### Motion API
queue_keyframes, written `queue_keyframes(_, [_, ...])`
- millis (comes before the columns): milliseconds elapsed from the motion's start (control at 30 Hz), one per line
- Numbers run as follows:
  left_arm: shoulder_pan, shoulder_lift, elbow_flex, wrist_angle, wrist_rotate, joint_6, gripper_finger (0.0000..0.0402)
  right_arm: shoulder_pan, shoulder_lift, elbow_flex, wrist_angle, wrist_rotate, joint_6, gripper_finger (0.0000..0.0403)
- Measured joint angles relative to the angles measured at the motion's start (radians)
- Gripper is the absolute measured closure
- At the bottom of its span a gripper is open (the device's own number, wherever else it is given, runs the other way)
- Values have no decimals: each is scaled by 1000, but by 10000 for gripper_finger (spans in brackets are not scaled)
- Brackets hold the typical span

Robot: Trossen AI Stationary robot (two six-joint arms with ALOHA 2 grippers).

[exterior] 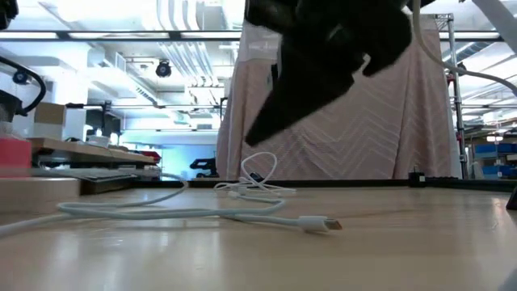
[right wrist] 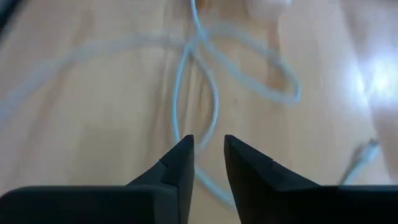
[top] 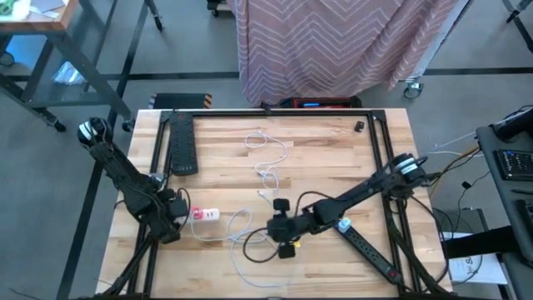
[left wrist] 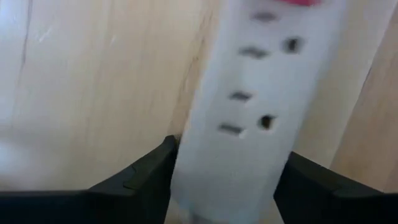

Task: Insert USB
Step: Insert the pink charger adapter into the white outlet extension

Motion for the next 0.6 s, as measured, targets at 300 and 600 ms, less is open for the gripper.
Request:
queue_keyframes(300, [0, -24, 1, 9, 11, 1, 143, -10, 80, 117, -236, -21, -122, 291])
queue_keyframes(600, [0, -39, 46, 3, 34, 11, 130, -44, 161, 138, -169, -21, -208, 312])
